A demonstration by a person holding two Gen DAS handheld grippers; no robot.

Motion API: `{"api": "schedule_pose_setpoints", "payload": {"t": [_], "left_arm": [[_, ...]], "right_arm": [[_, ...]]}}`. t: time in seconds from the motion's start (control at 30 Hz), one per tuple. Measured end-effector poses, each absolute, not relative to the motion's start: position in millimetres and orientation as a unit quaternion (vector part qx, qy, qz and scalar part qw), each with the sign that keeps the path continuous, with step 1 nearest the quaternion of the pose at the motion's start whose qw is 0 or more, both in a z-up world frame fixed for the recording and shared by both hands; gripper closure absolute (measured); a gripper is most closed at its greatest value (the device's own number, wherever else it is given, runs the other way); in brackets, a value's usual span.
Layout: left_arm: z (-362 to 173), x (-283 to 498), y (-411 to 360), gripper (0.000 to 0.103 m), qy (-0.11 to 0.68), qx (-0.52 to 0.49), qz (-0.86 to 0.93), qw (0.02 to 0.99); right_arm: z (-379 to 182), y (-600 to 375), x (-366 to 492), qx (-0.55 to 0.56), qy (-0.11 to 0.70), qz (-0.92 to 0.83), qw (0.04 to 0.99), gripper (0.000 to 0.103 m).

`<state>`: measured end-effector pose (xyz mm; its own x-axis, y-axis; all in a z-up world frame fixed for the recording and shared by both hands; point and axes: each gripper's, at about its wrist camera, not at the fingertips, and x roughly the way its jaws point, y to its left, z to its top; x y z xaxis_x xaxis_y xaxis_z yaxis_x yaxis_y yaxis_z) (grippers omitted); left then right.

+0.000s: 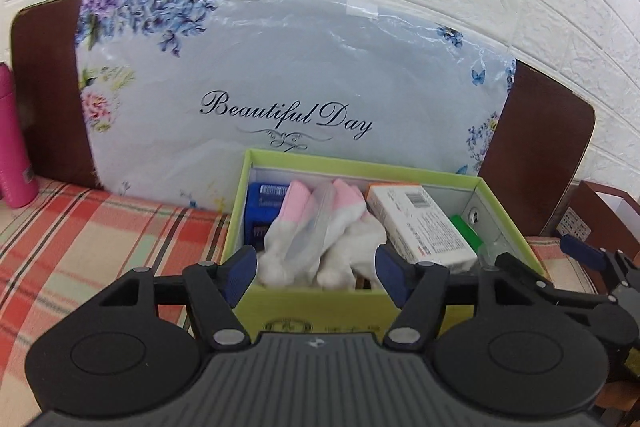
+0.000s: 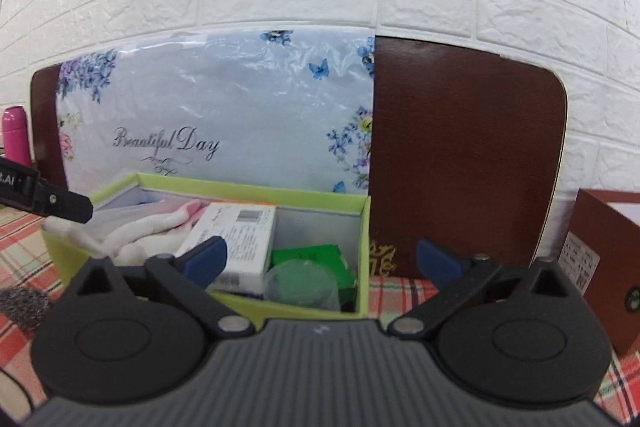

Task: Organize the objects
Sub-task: 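Lower the tube into the lime-green box with left tool while right places the green box, then grasp the steel scrubber with the left tool while the right tool grasps the red tape roll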

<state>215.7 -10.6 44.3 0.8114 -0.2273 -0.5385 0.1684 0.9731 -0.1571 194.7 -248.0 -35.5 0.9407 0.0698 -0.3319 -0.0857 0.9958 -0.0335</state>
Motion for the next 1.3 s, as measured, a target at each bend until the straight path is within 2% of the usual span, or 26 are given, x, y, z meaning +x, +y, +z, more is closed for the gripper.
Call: {"api": "schedule_pose_setpoints", "payload": {"t": [0.1, 0.3, 0.6, 0.83, 1.1, 1.3], "left_arm": [[50.1, 195.0, -13.8, 0.029, 0.292, -0.041, -0.098, 0.950], [42.7, 163.0, -15.8, 0.029, 0.319, -0.035, -0.078, 0.944], [23.9, 131.2, -9.6, 0.029, 0.343, -0.043, -0.072, 0.935], [-10.6, 115.0, 27.0, 0.029, 0.347, -0.070, -0.042, 0.934], [-17.0, 140.1, 61.1, 0.029, 0.323, -0.087, -0.013, 0.942], [-26.4, 189.6, 44.3, 0.029, 0.317, -0.038, -0.031, 0.947]], "right_arm": [[-32.4, -251.6, 178.4, -0.007, 0.188, 0.045, 0.981, 0.000], [-43.3, -261.1, 130.1, 0.050, 0.240, 0.050, 0.968, 0.000], [-76.9, -262.2, 78.0, 0.056, 0.299, 0.034, 0.952, 0.000], [-96.5, -252.8, 64.9, 0.048, 0.338, 0.041, 0.939, 0.000], [-100.3, -236.0, 63.8, -0.007, 0.342, 0.039, 0.939, 0.000], [-100.9, -238.6, 63.1, 0.001, 0.341, 0.039, 0.939, 0.000]]}}
